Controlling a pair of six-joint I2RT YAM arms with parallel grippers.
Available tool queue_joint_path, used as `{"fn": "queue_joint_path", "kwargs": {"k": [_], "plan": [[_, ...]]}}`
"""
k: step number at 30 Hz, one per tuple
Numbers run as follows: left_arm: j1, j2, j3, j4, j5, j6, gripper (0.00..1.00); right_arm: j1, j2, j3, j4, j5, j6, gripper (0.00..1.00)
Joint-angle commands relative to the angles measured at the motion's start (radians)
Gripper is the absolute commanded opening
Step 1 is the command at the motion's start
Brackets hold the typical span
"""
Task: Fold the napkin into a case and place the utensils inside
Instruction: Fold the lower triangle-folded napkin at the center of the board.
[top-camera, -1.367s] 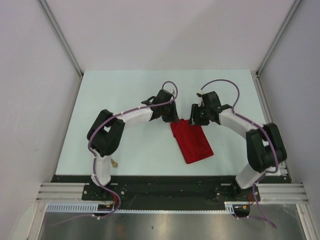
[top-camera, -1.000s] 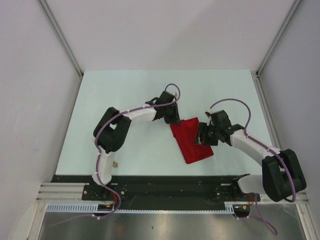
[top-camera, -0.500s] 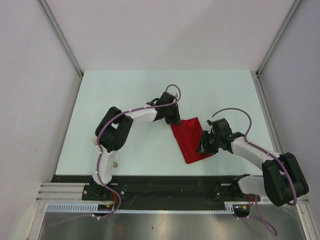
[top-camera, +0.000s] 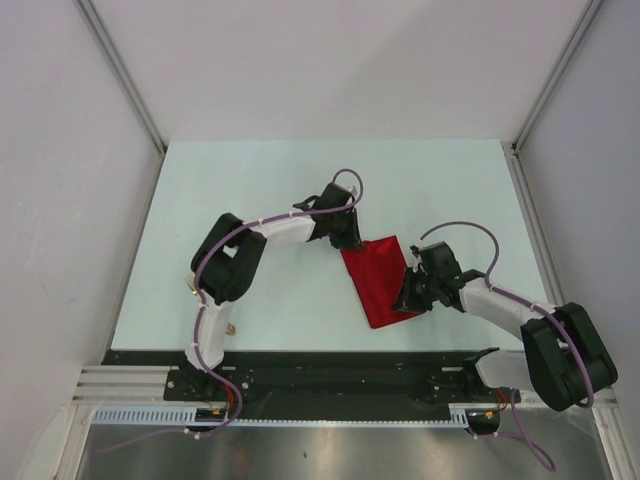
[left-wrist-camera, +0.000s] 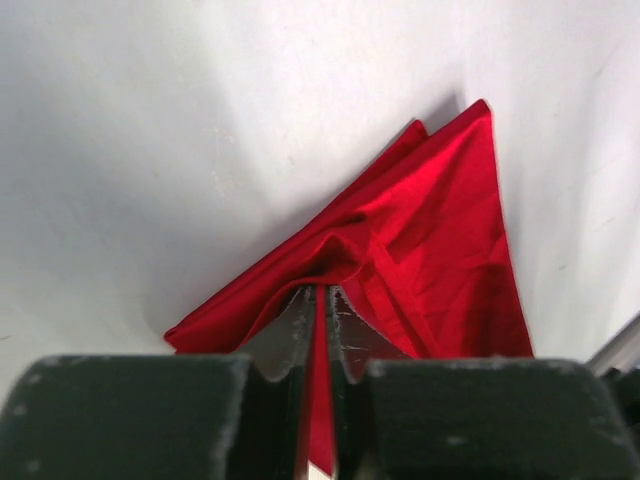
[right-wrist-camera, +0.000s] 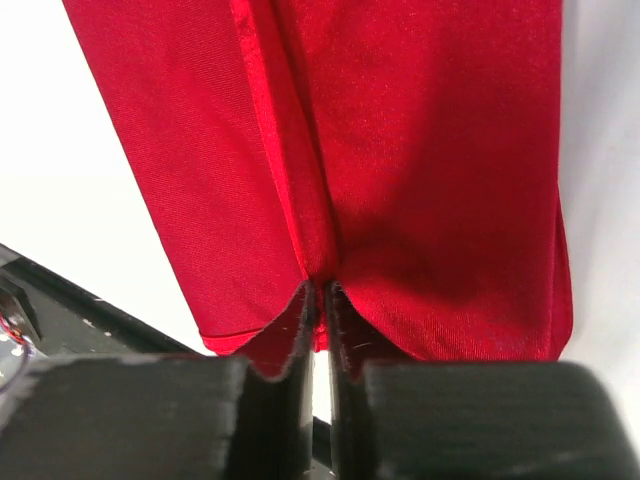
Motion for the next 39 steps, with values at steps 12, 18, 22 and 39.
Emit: {"fn": "queue_joint_path", "kwargs": {"k": [12, 18, 22, 39], "plan": [[-0.086, -0.334, -0.171, -0.011, 0.026, 0.032, 0.26, 0.041, -0.104, 0.128, -0.195, 0.166, -0.037, 0.50], [-0.113, -0.315, -0.326, 0.143, 0.087, -0.044, 0.08, 0.154, -0.136, 0.125, -0.118, 0.085, 0.041, 0.47], [-0.113, -0.261, -0.298, 0.175, 0.066, -0.048, 0.06, 0.165, -0.035, 0.095, 0.075, -0.044, 0.067, 0.28], [-0.106, -0.216, -0.251, 0.042, -0.049, 0.055, 0.03, 0.080, -0.145, -0.016, 0.035, -0.054, 0.098, 0.11]]}}
